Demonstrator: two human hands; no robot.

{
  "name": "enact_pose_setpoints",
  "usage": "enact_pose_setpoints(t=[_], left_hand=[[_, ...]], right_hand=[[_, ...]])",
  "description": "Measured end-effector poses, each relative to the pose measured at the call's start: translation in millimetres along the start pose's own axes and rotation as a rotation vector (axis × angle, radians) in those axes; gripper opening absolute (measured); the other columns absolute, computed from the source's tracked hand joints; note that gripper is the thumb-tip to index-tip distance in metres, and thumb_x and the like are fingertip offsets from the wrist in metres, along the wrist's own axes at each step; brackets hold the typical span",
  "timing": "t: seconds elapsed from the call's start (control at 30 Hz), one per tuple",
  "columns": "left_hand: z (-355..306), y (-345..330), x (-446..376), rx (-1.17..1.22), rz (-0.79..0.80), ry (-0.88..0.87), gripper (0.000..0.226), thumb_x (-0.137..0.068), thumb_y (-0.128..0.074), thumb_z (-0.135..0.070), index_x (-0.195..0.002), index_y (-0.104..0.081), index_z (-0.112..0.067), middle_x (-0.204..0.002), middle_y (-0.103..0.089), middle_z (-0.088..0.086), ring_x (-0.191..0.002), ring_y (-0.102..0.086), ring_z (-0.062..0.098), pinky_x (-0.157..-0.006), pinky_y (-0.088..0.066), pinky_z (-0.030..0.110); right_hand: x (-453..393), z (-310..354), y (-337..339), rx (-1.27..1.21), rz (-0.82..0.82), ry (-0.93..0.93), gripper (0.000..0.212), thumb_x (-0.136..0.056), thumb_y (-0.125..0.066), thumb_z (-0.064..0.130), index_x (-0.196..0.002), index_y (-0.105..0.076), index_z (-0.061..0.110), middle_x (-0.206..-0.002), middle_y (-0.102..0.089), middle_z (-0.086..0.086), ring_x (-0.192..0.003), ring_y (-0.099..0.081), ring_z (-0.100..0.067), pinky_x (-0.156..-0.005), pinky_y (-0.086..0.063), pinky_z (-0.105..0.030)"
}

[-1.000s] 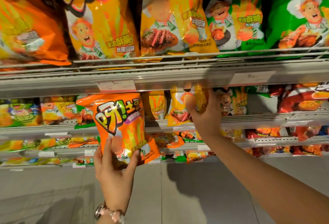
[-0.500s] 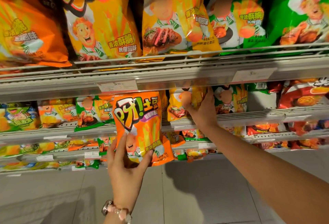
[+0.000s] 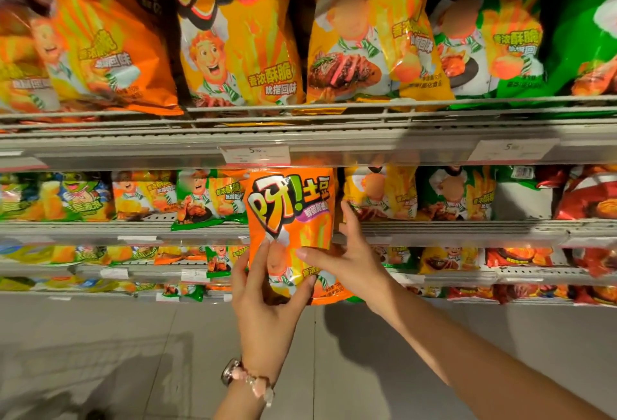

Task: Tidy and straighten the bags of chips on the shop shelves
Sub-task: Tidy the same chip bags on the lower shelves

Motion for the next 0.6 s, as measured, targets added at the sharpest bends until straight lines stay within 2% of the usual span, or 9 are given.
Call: enact_pose_setpoints(t=[0.1, 0.17, 0.23, 0.27, 0.33, 0.4, 0.47, 0.53, 0.6], left_hand=[[1.6, 4.3, -1.2, 0.01, 0.015, 0.008, 0.074, -0.061, -0.082, -0.03, -0.128, -0.057, -0.01, -0.128, -0.045, 0.017, -0.117, -0.051, 0.033, -0.083, -0.055, 0.046], [1.7, 6.6, -3.0, 0.018, 0.023, -0.01, 0.073, -0.061, -0.087, -0.03, -0.126, -0.057, -0.015, -0.127, -0.046, 0.016, -0.118, -0.052, 0.032, -0.086, -0.053, 0.046], [2.3, 8.5, -4.2, 0.014, 0.043, -0.014, 0.079, -0.058, -0.09, -0.039, -0.127, -0.054, -0.021, -0.129, -0.045, 0.015, -0.122, -0.051, 0.031, -0.09, -0.051, 0.049], [2.5, 10.5, -4.6, 0.012, 0.053, -0.015, 0.083, -0.056, -0.085, -0.047, -0.128, -0.053, -0.02, -0.132, -0.045, 0.015, -0.124, -0.049, 0.029, -0.094, -0.049, 0.047], [5.8, 17.3, -6.3, 0.025, 0.069, -0.028, 0.092, -0.056, -0.076, -0.06, -0.132, -0.051, -0.015, -0.136, -0.044, 0.014, -0.128, -0.045, 0.02, -0.104, -0.043, 0.033], [14.4, 28.0, -15.8, 0.032, 0.055, -0.015, 0.082, -0.065, -0.065, -0.062, -0.134, -0.044, -0.022, -0.141, -0.042, 0.012, -0.133, -0.038, 0.016, -0.109, -0.033, 0.026], [31.2, 44.3, -38.7, 0.029, -0.042, 0.058, 0.066, -0.076, -0.054, -0.059, -0.134, -0.039, -0.031, -0.144, -0.04, 0.009, -0.135, -0.035, 0.02, -0.111, -0.031, 0.037], [51.6, 59.6, -71.4, -0.017, -0.16, 0.147, 0.067, -0.083, -0.06, -0.055, -0.14, -0.038, -0.027, -0.146, -0.038, 0.005, -0.135, -0.034, 0.019, -0.111, -0.031, 0.043], [68.1, 67.7, -106.7, -0.11, -0.193, 0.204, 0.08, -0.08, -0.069, -0.051, -0.145, -0.034, -0.022, -0.147, -0.033, 0.005, -0.135, -0.03, 0.017, -0.111, -0.029, 0.04]], right_hand=[[-4.5, -0.1, -4.1, 0.0, 0.005, 0.01, 0.125, -0.044, -0.08, 0.054, -0.147, -0.01, 0.044, -0.143, -0.043, 0.01, -0.13, -0.044, -0.014, -0.104, -0.044, -0.042], [-6.9, -1.0, -5.1, -0.024, -0.006, 0.039, 0.098, -0.045, -0.082, 0.053, -0.129, -0.031, 0.054, -0.123, -0.059, 0.02, -0.115, -0.057, -0.005, -0.092, -0.052, -0.032], [-7.8, -2.9, -6.4, -0.058, -0.009, 0.05, 0.074, -0.047, -0.083, 0.05, -0.112, -0.046, 0.055, -0.105, -0.067, 0.024, -0.102, -0.062, 0.002, -0.081, -0.054, -0.023], [-7.5, -3.5, -7.1, -0.076, -0.007, 0.049, 0.068, -0.048, -0.083, 0.049, -0.108, -0.049, 0.054, -0.101, -0.067, 0.027, -0.098, -0.063, 0.004, -0.079, -0.053, -0.022], [-7.8, -3.4, -6.7, -0.094, -0.019, 0.05, 0.061, -0.053, -0.083, 0.043, -0.105, -0.053, 0.052, -0.098, -0.068, 0.027, -0.093, -0.065, 0.003, -0.076, -0.054, -0.021], [-9.0, -4.0, -4.1, -0.117, -0.033, 0.053, 0.058, -0.058, -0.083, 0.036, -0.11, -0.058, 0.043, -0.1, -0.071, 0.017, -0.095, -0.067, -0.005, -0.078, -0.055, -0.027], [-10.1, -5.9, -0.9, -0.149, -0.04, 0.034, 0.061, -0.058, -0.081, 0.036, -0.115, -0.06, 0.035, -0.104, -0.072, 0.009, -0.1, -0.067, -0.013, -0.085, -0.055, -0.038], [-12.1, -8.9, 2.4, -0.148, -0.041, 0.012, 0.067, -0.054, -0.08, 0.041, -0.118, -0.059, 0.035, -0.107, -0.071, 0.009, -0.105, -0.065, -0.016, -0.09, -0.053, -0.044], [-14.4, -11.9, 4.3, -0.14, -0.038, -0.002, 0.075, -0.051, -0.08, 0.045, -0.121, -0.057, 0.035, -0.112, -0.069, 0.007, -0.108, -0.064, -0.018, -0.092, -0.052, -0.048]])
Point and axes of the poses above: each hand's wrist, its own x-axis away from the middle knuckle, its own y-axis out of the back of the hand, z = x × y, the point moved 7 cm from there along -x, towards the middle knuckle
